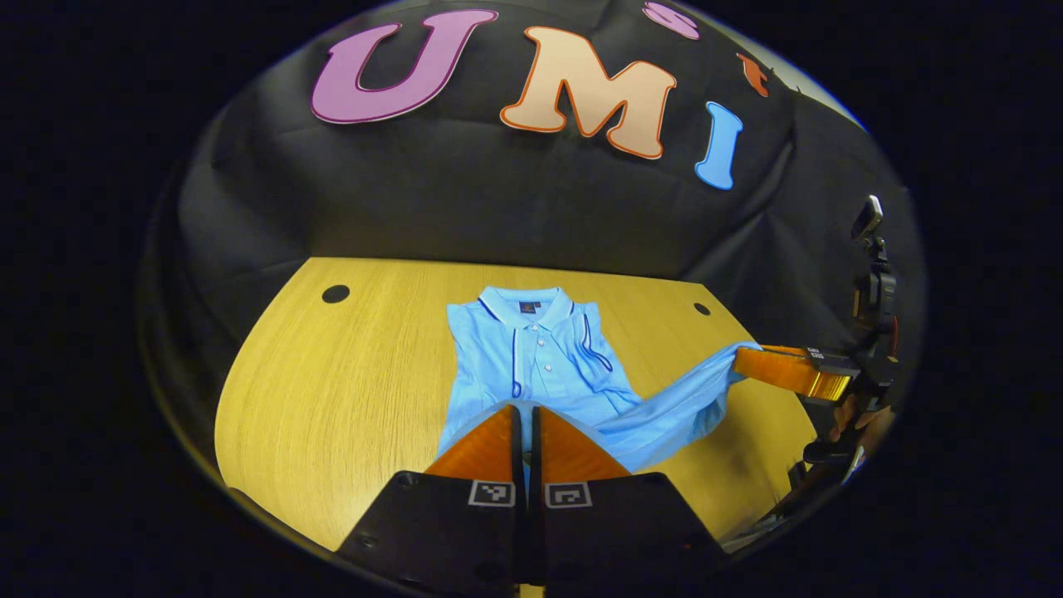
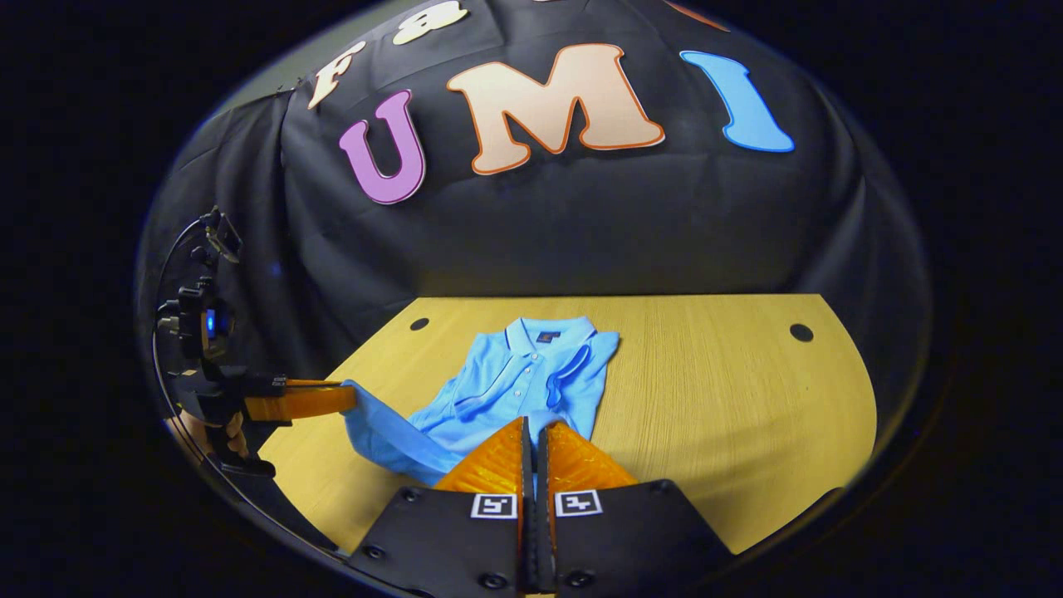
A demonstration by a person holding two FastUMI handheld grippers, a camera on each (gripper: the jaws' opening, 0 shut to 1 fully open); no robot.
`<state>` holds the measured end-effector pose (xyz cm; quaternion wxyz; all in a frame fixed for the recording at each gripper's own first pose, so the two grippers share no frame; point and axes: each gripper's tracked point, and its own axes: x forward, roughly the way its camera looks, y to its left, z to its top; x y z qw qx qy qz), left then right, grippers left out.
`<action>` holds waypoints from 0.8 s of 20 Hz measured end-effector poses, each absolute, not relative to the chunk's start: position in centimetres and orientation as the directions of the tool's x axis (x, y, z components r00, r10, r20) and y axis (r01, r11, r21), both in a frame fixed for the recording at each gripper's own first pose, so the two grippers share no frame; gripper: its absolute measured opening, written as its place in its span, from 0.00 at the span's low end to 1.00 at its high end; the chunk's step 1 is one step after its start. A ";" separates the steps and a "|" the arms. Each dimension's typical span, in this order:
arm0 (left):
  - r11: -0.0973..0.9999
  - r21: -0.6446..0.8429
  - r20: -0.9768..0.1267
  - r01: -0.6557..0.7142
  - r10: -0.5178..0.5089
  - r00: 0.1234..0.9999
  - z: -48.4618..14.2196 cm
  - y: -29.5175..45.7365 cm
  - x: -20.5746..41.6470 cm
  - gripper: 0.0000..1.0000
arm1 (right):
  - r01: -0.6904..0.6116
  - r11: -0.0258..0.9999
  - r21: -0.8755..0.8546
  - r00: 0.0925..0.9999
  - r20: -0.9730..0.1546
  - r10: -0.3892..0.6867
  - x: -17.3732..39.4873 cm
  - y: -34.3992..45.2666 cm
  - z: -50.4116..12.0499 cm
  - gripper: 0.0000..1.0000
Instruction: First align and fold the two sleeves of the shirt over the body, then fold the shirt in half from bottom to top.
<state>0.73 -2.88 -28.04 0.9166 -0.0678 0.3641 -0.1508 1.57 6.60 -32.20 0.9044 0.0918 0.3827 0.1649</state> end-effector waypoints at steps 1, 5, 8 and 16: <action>0.948 -0.226 -0.643 0.223 -0.317 0.697 -28.0 -2.7 2.3 0.00 | -0.234 0.928 0.292 0.653 -0.660 0.372 3.0 6.9 -32.7 0.02; 0.962 -0.193 -0.636 0.193 -0.272 0.722 -28.2 -1.8 8.4 0.00 | -0.236 0.921 0.311 0.659 -0.645 0.387 8.6 7.9 -34.8 0.02; 0.967 -0.171 -0.634 0.188 -0.254 0.731 -28.9 -1.6 12.1 0.00 | -0.236 0.922 0.306 0.658 -0.648 0.384 11.7 8.1 -36.9 0.02; 0.981 -0.087 -0.689 0.171 -0.183 0.701 -37.0 -1.4 18.3 0.00 | -0.173 0.944 0.279 0.630 -0.706 0.324 17.8 6.2 -46.0 0.02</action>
